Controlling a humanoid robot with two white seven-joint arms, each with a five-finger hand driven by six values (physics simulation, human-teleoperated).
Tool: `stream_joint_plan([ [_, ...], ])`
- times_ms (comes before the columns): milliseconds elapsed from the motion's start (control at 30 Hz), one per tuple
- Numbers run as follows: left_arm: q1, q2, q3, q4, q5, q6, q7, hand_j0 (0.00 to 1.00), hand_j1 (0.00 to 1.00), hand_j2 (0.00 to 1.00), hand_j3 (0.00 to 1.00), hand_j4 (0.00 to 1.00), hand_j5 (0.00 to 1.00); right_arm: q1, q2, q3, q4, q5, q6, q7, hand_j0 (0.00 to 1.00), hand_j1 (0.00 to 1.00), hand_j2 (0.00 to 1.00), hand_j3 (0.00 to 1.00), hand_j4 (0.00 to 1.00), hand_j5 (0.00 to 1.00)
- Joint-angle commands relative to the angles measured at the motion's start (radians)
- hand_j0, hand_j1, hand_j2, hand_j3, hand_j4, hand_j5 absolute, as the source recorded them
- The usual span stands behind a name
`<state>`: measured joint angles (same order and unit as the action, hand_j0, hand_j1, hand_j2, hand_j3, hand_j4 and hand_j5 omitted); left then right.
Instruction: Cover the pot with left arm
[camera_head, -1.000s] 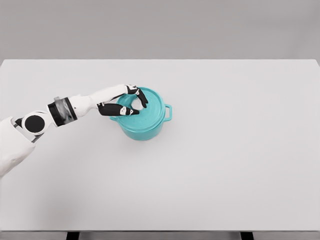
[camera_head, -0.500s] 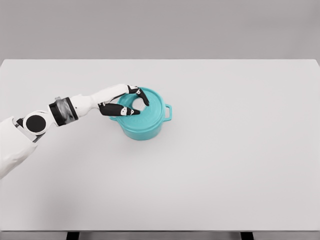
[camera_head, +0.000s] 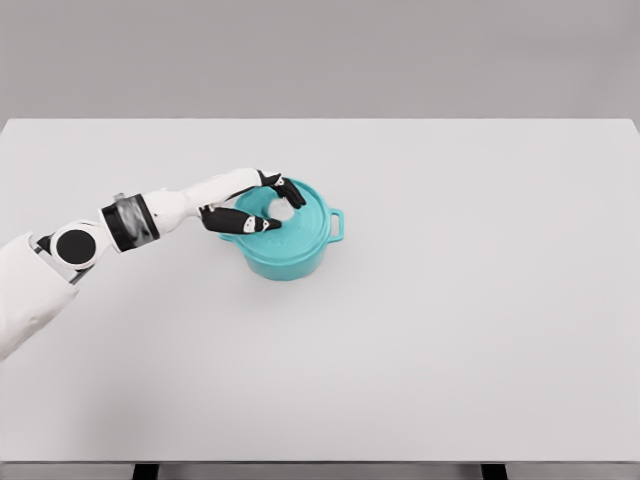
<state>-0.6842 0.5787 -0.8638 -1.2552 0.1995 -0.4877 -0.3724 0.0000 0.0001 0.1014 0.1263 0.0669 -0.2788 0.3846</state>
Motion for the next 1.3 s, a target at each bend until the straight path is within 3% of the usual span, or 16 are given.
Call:
stream_joint_plan([
  [0, 0.000, -0.002, 0.002, 0.011, 0.003, 0.001, 0.000, 0.69, 0.69, 0.69, 0.69, 0.69, 0.69, 0.000, 0.000, 0.000, 0.000, 0.001, 0.000, 0.000, 1.00, 1.00, 1.00, 1.00, 1.00, 1.00],
  [167, -0.002, -0.014, 0.003, 0.028, -0.015, -0.005, 0.001, 0.79, 0.79, 0.79, 0.79, 0.79, 0.79, 0.000, 0.000, 0.000, 0.000, 0.001, 0.000, -0.001, 1.00, 1.00, 1.00, 1.00, 1.00, 1.00],
  [833, 0.005, -0.019, 0.002, 0.043, -0.012, 0.023, -0.002, 0.87, 0.87, 0.87, 0.87, 0.87, 0.87, 0.000, 0.000, 0.000, 0.000, 0.001, 0.000, 0.000, 1.00, 1.00, 1.00, 1.00, 1.00, 1.00],
  [1267, 0.009, -0.007, 0.002, 0.007, 0.000, 0.020, -0.003, 1.00, 1.00, 1.00, 1.00, 1.00, 1.00, 0.000, 0.000, 0.000, 0.000, 0.001, 0.000, 0.000, 1.00, 1.00, 1.00, 1.00, 1.00, 1.00],
])
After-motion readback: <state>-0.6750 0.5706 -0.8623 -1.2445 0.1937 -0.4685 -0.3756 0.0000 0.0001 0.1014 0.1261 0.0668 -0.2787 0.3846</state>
